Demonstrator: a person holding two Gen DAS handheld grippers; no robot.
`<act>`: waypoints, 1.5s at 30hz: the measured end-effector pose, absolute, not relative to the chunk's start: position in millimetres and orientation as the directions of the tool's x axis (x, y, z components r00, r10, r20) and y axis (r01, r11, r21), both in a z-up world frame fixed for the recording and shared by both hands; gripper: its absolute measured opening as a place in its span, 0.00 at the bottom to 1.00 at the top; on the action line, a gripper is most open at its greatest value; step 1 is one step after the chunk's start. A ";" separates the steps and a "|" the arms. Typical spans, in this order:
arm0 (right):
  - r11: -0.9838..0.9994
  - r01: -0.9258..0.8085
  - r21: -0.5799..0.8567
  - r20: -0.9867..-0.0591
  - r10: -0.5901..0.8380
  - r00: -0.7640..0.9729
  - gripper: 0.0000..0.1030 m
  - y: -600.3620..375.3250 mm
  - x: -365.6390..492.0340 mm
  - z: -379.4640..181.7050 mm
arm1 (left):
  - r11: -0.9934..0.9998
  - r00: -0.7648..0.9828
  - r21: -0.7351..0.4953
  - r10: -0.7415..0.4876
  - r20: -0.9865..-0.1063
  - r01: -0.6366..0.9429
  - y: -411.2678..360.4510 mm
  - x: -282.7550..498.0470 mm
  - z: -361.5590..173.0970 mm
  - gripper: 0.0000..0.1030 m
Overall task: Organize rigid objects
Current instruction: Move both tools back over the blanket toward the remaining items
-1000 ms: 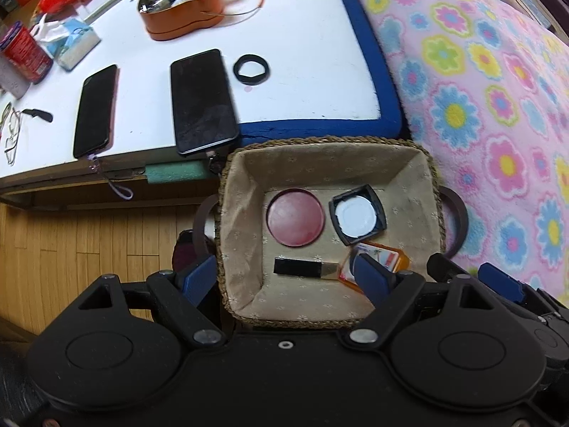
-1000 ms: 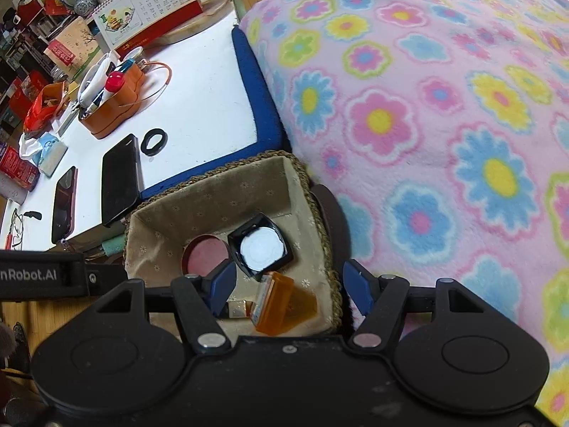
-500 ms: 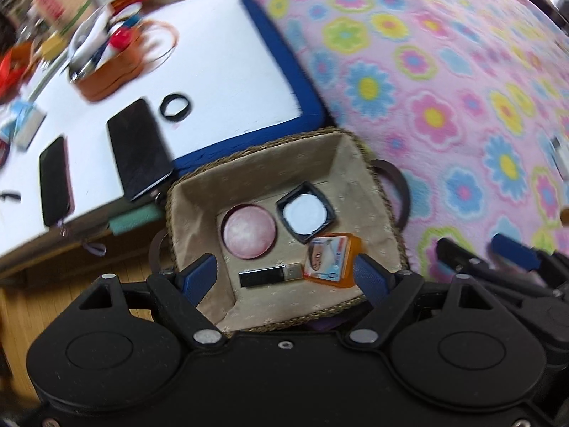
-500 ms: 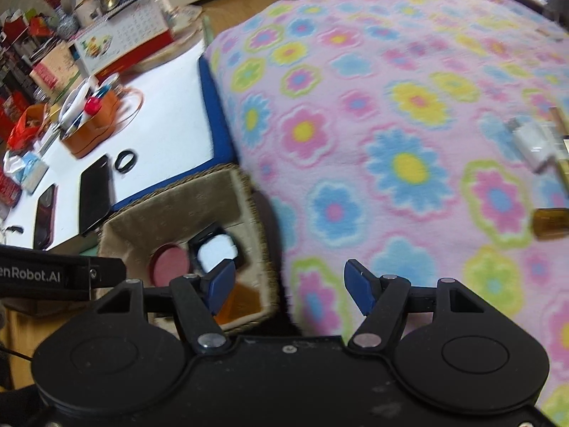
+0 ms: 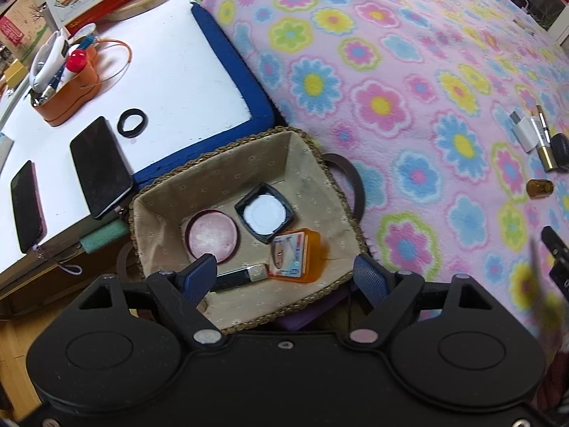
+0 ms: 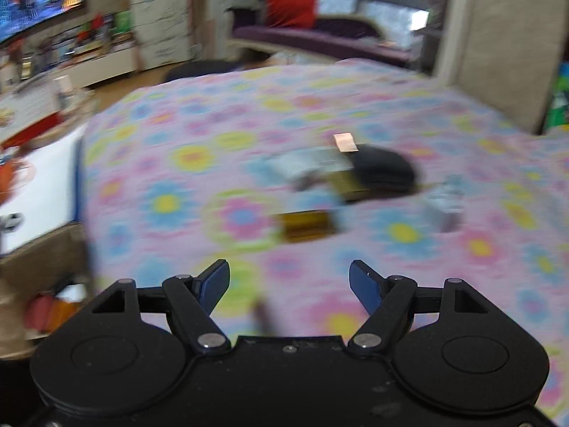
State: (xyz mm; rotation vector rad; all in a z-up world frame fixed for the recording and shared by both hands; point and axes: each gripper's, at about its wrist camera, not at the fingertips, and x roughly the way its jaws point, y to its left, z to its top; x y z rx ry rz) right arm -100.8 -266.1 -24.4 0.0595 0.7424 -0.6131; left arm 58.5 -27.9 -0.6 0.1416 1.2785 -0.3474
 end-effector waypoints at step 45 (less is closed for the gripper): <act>0.482 0.830 0.281 -0.354 -0.751 0.557 0.74 -451.2 -186.6 -26.2 | 0.840 0.203 -0.211 -0.351 -0.914 0.499 -308.3 9.6 -1.9 0.79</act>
